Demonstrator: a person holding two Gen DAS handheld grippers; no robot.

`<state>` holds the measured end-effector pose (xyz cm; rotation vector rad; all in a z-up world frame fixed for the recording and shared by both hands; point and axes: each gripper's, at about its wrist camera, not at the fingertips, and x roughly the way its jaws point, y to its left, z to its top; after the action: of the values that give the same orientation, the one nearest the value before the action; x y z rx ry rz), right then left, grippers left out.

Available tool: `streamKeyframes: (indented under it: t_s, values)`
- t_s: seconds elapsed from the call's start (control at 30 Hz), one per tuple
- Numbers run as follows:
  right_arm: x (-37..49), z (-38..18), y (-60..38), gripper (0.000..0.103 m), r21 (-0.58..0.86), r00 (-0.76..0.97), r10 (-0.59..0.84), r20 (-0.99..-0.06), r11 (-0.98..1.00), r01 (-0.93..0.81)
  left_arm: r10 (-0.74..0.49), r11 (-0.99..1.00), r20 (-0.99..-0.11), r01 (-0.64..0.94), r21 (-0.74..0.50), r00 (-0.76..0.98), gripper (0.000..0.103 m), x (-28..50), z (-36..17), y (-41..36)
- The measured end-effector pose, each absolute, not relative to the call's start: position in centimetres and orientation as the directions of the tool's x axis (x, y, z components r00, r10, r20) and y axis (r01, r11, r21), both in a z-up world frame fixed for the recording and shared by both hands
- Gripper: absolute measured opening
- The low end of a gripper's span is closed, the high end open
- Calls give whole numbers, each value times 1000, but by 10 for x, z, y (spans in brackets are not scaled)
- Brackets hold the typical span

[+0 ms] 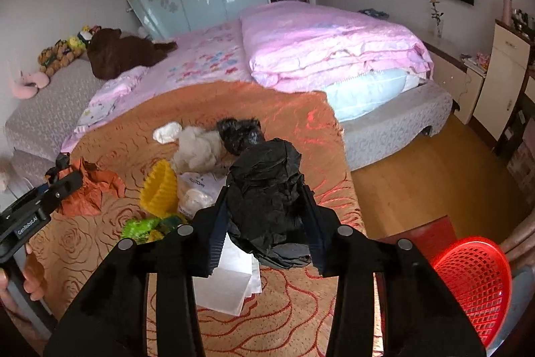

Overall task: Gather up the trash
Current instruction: 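Move both tools over the red basket and release the brown paper and black bag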

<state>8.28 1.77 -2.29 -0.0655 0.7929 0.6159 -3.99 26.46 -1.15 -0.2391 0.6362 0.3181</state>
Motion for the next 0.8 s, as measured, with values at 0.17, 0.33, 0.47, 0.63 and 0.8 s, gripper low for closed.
streamKeyframes:
  t_s: [0.17, 0.33, 0.47, 0.63, 0.8]
  values:
    - [73, -20, 9, 40, 158, 558, 483, -675, 833, -530, 215, 928, -606, -353, -117, 766, 38, -41, -6, 261]
    - [69, -21, -4, 40, 173, 570, 474, -671, 847, -502, 208, 934, -600, -338, -112, 773, 38, -43, -2, 255]
    - [67, -19, -16, 40, 183, 584, 468, -663, 858, -479, 200, 940, -595, -323, -107, 779, 38, -43, 2, 246]
    - [63, -14, -36, 40, 189, 608, 454, -651, 873, -449, 179, 950, -590, -294, -105, 787, 38, -41, 5, 235]
    - [59, -10, -59, 40, 192, 631, 435, -643, 889, -417, 135, 963, -588, -246, -113, 797, 38, -34, 8, 219]
